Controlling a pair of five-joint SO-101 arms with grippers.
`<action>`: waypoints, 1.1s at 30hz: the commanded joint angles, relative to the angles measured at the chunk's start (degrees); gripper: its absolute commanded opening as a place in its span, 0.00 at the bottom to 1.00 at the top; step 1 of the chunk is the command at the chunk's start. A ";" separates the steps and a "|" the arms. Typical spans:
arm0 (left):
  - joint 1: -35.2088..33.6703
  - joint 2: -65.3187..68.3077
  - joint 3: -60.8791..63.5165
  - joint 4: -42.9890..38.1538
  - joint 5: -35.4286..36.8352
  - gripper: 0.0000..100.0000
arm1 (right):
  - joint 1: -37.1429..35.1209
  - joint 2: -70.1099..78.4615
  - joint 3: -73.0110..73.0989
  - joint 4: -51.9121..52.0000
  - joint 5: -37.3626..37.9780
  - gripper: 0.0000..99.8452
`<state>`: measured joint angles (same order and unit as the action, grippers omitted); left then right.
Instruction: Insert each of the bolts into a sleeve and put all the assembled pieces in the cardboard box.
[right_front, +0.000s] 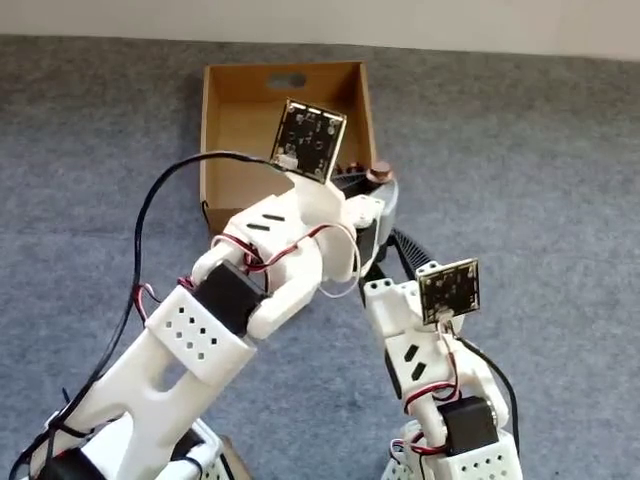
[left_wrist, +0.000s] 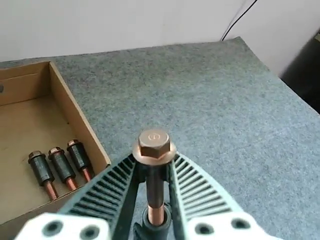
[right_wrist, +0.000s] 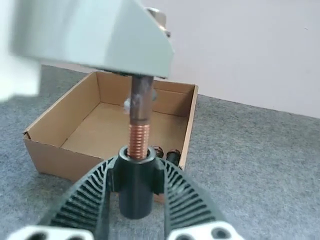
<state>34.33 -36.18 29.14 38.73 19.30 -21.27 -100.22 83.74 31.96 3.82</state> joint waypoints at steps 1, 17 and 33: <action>0.57 -0.66 0.75 0.09 0.26 0.01 | 0.22 -0.57 -0.57 -1.45 0.62 0.01; 0.40 -0.66 7.43 0.00 0.26 0.01 | 0.22 -0.57 -0.57 -1.45 0.62 0.01; 0.57 -12.88 16.66 -0.26 0.26 0.03 | 0.22 -0.57 -0.48 -1.45 0.62 0.01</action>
<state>34.51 -46.64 44.70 38.20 19.30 -21.54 -100.13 83.82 32.04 3.82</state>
